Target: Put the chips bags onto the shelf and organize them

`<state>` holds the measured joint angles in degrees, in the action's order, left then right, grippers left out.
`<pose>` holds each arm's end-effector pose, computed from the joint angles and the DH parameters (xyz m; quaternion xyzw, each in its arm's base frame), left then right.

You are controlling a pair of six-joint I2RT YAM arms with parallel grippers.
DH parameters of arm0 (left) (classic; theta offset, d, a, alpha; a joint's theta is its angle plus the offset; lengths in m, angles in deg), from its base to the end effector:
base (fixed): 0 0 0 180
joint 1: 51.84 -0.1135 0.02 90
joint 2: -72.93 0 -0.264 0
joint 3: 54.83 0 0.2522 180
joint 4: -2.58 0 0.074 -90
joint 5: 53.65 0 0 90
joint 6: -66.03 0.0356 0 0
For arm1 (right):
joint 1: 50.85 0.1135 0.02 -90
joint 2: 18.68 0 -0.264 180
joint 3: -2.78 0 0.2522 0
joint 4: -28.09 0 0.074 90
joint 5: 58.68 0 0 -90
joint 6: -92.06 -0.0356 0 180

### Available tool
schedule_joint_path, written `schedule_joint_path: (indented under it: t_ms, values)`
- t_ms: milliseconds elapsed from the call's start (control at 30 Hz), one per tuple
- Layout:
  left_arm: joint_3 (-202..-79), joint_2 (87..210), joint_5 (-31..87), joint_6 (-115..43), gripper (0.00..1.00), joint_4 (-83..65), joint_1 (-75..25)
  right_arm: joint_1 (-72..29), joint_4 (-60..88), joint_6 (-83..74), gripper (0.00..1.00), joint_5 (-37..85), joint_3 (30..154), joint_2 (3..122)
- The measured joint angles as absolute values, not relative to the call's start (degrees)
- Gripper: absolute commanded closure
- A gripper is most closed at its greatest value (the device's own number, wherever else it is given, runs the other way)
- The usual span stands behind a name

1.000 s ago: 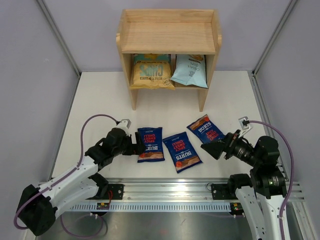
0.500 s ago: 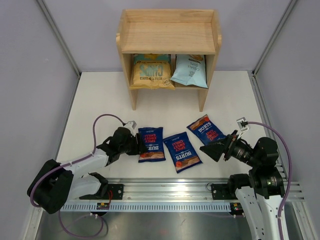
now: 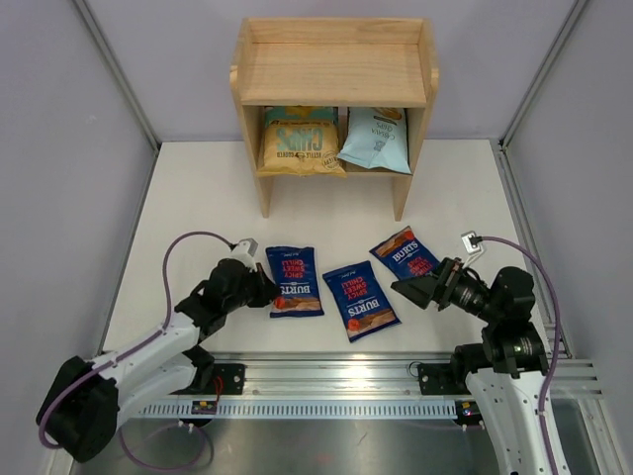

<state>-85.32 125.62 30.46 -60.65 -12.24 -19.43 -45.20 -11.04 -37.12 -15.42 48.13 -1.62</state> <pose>0.1507 -0.1000 0.1623 -0.0104 0.8941 -0.2905 0.3408 0.0834 0.0343 0.2920 -0.0379 0.7503 0.5057 0.4241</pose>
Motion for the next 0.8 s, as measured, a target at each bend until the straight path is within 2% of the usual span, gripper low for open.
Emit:
schedule_joint_path:
  t_ms: [333, 567, 800]
  values:
    - [-83.85, 106.93, 32.69, -63.36, 1.0, -14.82, -19.46, -42.35, 9.88, -50.84, 0.08, -14.64, 37.07, 7.3]
    - [-83.85, 99.3, 32.58, -65.92, 1.0, -15.41, -19.46, -17.68, 23.41, -52.72, 0.09, -2.75, 36.98, 23.95]
    - [-82.26, 91.65, 31.66, -69.22, 1.0, -10.06, -19.43, -1.85, 38.97, -64.29, 0.1, 14.69, 36.55, 41.76]
